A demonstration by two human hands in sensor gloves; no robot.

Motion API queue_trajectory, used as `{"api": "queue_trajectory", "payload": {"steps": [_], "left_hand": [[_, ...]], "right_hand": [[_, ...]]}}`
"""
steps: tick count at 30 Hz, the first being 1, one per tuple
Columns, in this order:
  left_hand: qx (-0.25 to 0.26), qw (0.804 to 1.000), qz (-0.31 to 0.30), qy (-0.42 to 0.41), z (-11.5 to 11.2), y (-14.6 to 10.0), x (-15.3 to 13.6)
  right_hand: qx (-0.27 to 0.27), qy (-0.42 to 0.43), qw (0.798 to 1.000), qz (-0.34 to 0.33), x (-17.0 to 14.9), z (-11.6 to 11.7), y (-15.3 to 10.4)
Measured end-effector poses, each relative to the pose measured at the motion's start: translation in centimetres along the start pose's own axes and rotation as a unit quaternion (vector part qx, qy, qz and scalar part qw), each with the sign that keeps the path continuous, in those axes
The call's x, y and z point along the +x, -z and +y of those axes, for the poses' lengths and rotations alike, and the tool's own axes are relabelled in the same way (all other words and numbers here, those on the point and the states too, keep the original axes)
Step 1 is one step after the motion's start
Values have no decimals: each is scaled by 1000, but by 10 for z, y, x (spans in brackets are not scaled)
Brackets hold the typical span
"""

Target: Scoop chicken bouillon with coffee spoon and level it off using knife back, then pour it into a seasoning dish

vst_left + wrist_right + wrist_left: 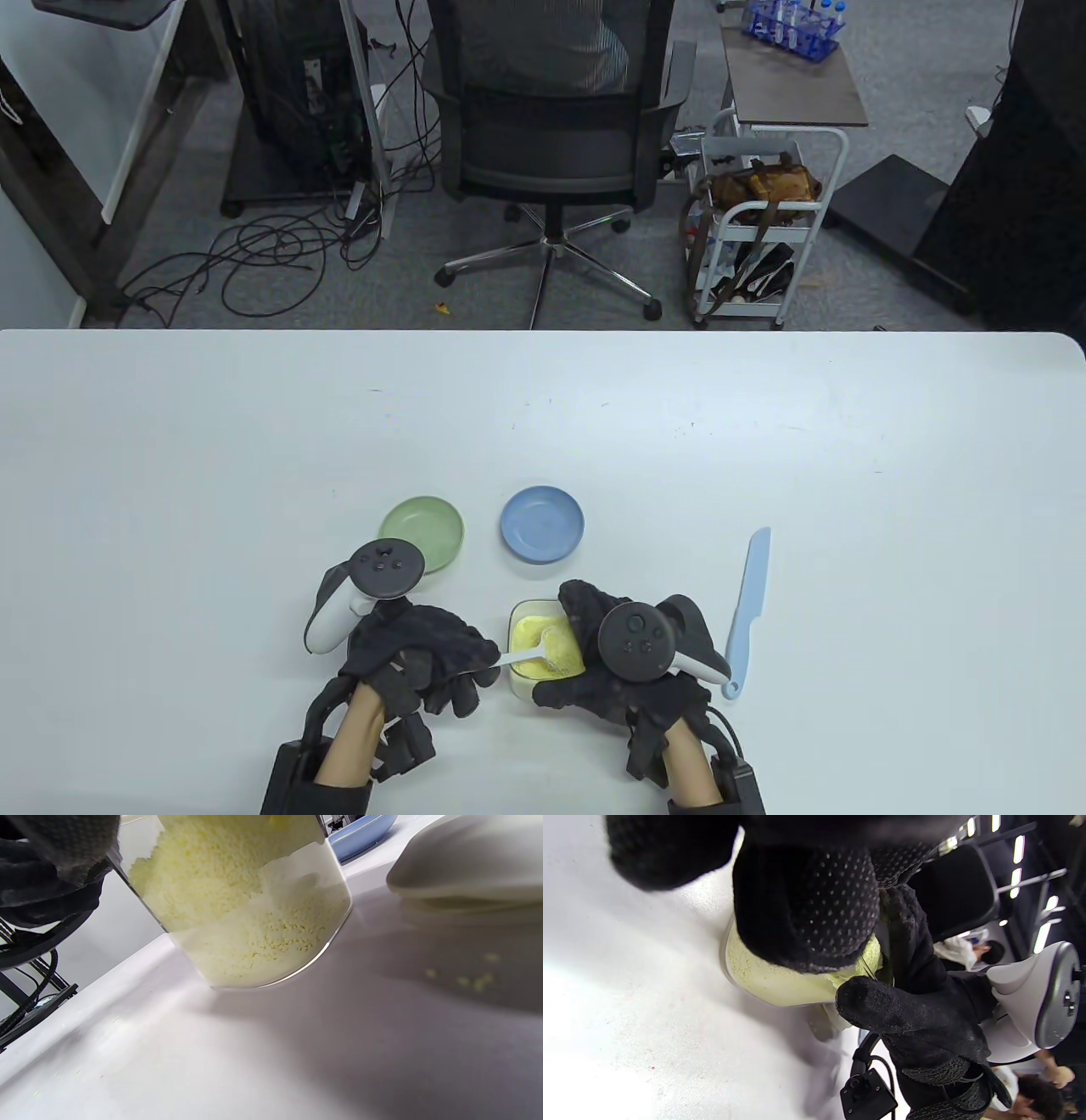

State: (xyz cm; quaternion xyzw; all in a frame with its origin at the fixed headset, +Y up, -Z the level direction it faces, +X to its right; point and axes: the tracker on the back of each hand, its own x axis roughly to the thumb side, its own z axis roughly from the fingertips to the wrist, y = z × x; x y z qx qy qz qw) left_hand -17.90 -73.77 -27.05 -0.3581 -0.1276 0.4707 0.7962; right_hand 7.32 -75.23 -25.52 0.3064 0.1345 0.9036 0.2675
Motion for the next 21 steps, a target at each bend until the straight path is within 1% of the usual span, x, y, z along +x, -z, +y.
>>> {"api": "queue_trajectory", "payload": {"steps": [4,6,9,15,17,20,21], "left_hand": [[37,999,-29,-28,-3,-10,-10],[40,998,-30,-36,-2,-15,-13],[60,997,-41,-40,1,-22,-15],[65,994,-56,-64,2,-29,-19],[64,994,-60,-69,2,-29,-20],[62,993,-63,-75,2,-30,-20],[59,993,-64,-76,2,-30,-20]], "right_hand": [[0,1,1000,0,0,0,0],[0,1,1000,1,0,0,0],[-2,1,1000,1,0,0,0],[-3,0,1000,2,0,0,-1],[-5,-2,1000,-7,-1,-1,-2],[-4,12,1000,-16,-1,-12,-14],[-21,12,1000,-9,-1,-19,-22]]}}
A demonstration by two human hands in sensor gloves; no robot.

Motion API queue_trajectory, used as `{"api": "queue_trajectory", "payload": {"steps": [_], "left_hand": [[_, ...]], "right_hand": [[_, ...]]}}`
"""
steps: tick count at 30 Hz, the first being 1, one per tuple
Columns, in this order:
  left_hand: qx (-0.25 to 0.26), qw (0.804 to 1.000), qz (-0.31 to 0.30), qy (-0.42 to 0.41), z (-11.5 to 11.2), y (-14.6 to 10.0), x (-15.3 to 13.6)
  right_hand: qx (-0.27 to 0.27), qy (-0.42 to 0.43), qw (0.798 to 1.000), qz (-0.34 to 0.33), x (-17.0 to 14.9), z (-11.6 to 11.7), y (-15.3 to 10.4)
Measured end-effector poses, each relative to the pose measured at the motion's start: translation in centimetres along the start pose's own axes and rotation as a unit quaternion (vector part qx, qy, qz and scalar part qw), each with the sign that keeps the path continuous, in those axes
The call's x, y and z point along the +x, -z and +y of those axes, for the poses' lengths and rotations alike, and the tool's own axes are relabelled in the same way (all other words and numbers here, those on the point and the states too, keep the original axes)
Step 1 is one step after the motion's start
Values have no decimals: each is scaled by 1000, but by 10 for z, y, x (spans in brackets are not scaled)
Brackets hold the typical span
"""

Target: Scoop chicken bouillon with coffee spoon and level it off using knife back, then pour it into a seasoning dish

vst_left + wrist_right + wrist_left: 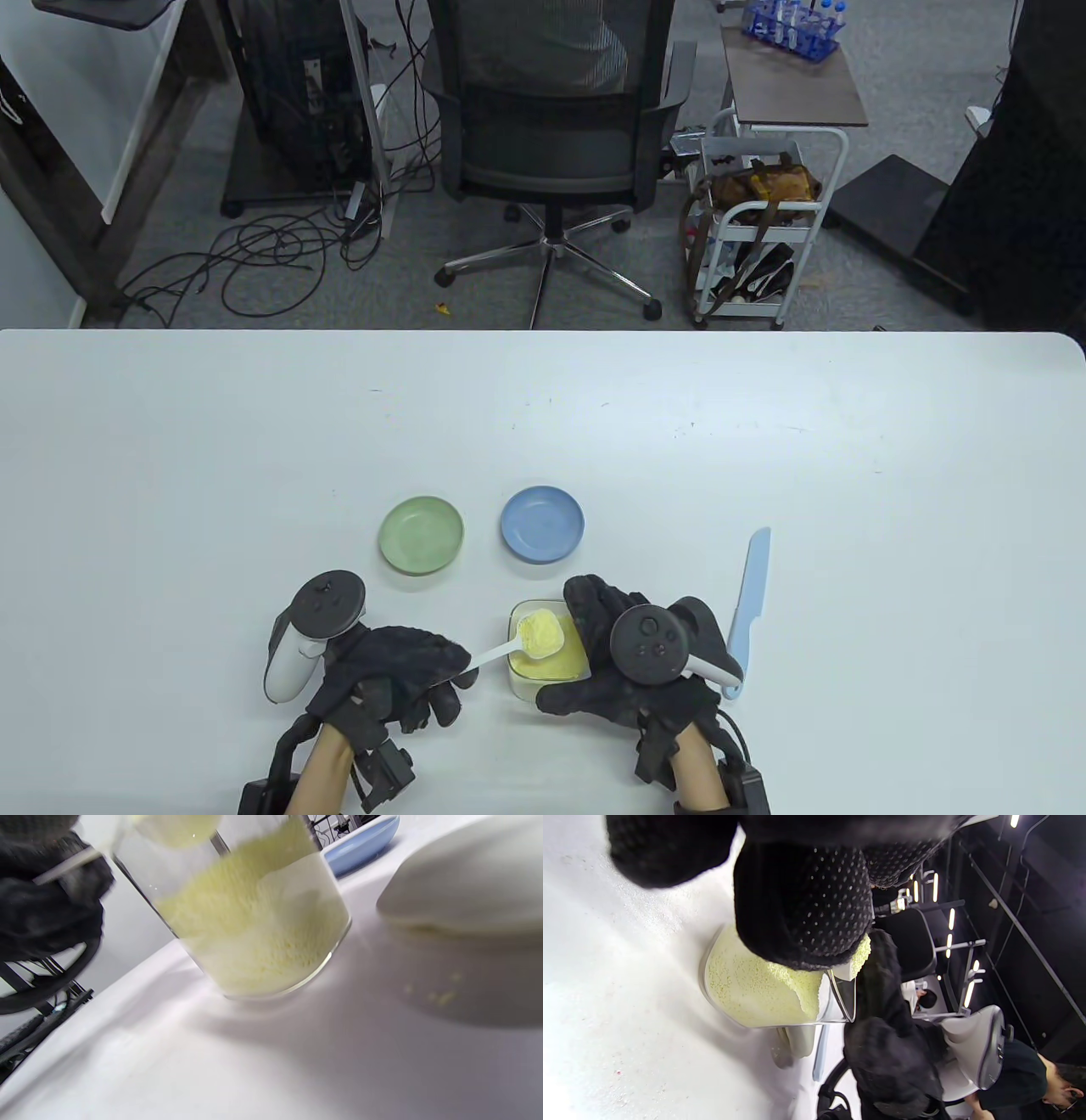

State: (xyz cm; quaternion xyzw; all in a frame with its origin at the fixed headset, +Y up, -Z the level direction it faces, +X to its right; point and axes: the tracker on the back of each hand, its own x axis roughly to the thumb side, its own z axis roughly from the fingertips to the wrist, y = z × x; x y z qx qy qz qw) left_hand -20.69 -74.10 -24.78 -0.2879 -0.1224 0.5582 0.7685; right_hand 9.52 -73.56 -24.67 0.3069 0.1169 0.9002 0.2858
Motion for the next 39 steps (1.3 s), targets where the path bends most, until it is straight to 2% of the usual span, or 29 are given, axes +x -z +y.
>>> {"api": "queue_trajectory", "payload": {"steps": [3,7,9,11,12,15,21,23,31,39], "left_hand": [[-2,1000,-2,-4,-1,-1,0],[1,1000,-1,-6,0,-2,0],[2,1000,-1,-7,0,-3,-1],[4,1000,-3,-7,0,-4,0],[4,1000,-4,-6,0,-4,0],[4,1000,-4,-6,0,-4,-1],[3,1000,-5,-10,0,-5,-1],[4,1000,-6,-10,0,-5,-1],[3,1000,-3,-8,-1,-5,-2],[-2,1000,-4,-13,-1,-5,-2]], "right_hand": [[-81,-69,992,69,-5,-22,-24],[-182,-74,964,179,-29,-46,-56],[-195,-73,950,234,-42,-51,-66],[-166,-91,929,318,-58,-54,-75],[-144,-119,909,373,-67,-55,-80],[-141,-154,882,423,-83,-49,-84],[-106,-162,866,461,-102,-35,-77],[-110,-174,859,468,-103,-34,-74],[-64,-197,847,489,-104,-33,-55],[-9,-165,833,527,-108,-35,-42]]}}
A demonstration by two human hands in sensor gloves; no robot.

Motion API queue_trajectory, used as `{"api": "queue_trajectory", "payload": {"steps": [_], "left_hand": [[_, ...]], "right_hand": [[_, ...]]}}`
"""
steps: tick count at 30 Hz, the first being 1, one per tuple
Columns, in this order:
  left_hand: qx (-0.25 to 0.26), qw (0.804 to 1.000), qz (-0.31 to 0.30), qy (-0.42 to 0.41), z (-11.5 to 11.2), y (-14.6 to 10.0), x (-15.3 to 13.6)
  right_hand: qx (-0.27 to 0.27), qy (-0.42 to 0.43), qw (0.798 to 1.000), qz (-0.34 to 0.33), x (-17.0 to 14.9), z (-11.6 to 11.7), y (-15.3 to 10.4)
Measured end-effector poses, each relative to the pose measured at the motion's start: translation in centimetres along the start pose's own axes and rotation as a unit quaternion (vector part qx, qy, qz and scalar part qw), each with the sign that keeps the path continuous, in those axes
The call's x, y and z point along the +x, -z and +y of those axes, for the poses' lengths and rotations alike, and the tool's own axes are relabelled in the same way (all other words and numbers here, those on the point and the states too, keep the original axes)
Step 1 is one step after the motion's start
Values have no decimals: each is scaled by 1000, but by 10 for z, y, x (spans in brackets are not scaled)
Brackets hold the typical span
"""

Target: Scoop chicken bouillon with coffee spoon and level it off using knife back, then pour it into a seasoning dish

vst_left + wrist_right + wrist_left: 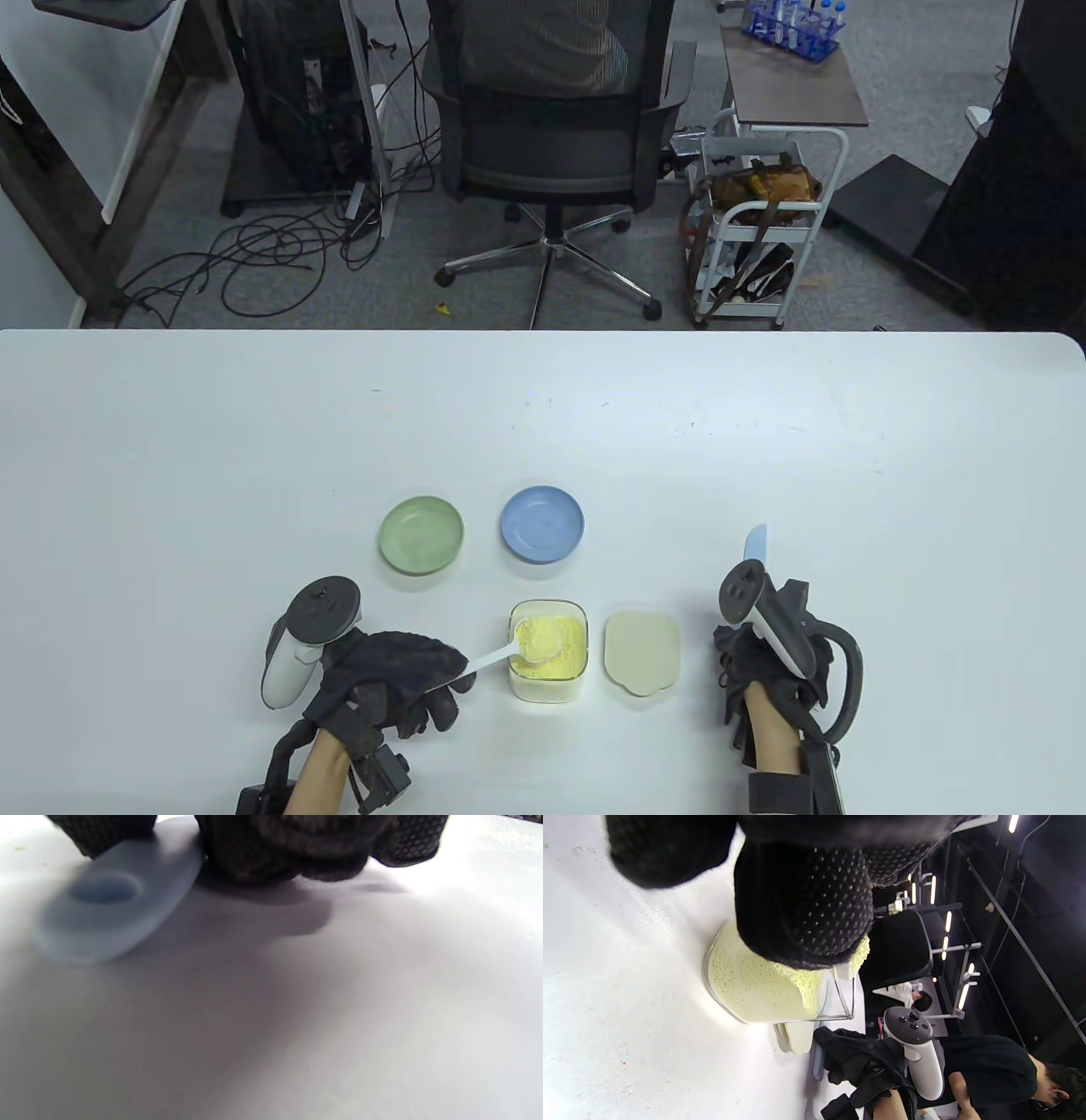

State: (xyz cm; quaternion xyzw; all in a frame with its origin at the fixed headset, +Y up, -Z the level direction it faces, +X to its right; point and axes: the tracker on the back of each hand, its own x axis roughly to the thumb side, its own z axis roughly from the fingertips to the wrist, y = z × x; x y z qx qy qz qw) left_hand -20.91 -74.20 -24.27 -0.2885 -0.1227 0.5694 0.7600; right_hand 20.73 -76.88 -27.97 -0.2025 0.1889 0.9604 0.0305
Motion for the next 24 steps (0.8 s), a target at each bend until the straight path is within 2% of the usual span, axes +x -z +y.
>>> {"api": "queue_trajectory", "payload": {"steps": [17,24], "left_hand": [[0,1000,-4,-7,-1,1,-1],[7,1000,-5,-10,-1,0,-1]], "right_hand": [[-43,-31,998,-26,8,5,-9],[-48,41,995,-81,3,0,-13]]}}
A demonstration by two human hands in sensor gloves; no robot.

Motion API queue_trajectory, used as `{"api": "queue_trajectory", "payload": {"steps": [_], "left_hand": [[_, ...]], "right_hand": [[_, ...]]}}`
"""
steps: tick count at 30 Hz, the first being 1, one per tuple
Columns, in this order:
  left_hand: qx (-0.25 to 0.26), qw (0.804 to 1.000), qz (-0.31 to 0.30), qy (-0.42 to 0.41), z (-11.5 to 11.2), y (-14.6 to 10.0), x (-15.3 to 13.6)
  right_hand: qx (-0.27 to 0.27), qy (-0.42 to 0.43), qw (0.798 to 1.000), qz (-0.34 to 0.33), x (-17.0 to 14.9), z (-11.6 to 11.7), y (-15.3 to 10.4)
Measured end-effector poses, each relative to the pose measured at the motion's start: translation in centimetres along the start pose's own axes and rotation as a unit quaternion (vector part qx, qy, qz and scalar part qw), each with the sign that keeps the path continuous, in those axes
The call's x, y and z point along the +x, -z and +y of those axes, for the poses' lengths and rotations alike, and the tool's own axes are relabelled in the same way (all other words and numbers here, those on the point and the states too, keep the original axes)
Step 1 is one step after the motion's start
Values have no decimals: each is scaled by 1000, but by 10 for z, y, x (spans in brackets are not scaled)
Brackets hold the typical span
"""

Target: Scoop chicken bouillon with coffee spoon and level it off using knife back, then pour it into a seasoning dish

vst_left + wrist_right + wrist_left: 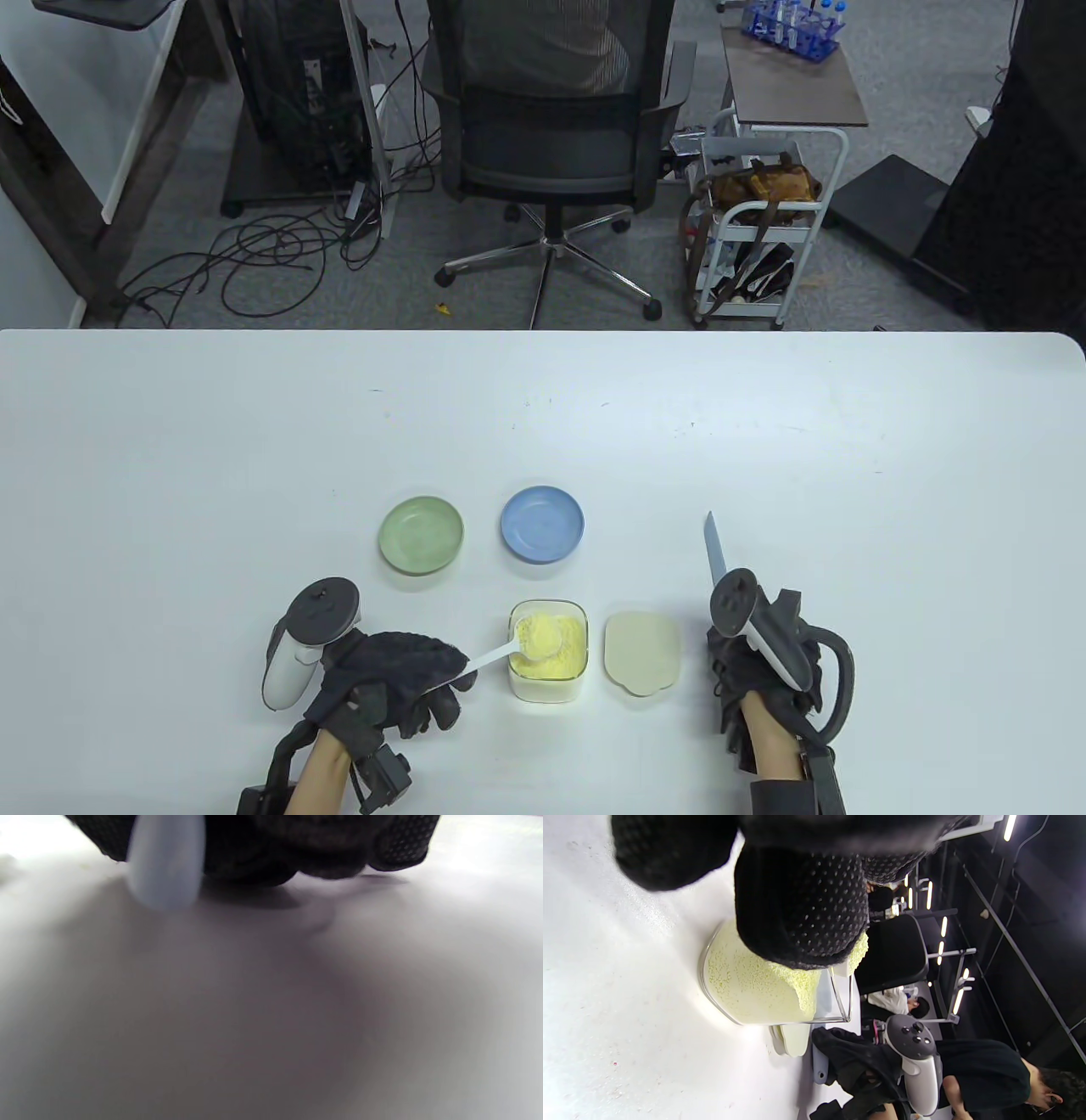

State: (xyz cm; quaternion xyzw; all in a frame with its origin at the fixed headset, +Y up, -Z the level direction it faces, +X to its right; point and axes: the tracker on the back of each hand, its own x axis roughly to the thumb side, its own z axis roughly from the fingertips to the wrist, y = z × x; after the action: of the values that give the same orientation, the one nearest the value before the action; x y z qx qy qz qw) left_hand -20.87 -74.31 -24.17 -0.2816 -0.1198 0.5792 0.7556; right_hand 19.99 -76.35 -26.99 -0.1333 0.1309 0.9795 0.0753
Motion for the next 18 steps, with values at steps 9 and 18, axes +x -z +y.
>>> {"api": "queue_trajectory", "payload": {"steps": [9,18], "left_hand": [[14,1000,-2,-1,2,-2,1],[6,1000,3,-3,-1,-1,1]], "right_hand": [[1,102,971,-216,40,-39,-50],[40,94,925,-367,87,-46,-96]]}}
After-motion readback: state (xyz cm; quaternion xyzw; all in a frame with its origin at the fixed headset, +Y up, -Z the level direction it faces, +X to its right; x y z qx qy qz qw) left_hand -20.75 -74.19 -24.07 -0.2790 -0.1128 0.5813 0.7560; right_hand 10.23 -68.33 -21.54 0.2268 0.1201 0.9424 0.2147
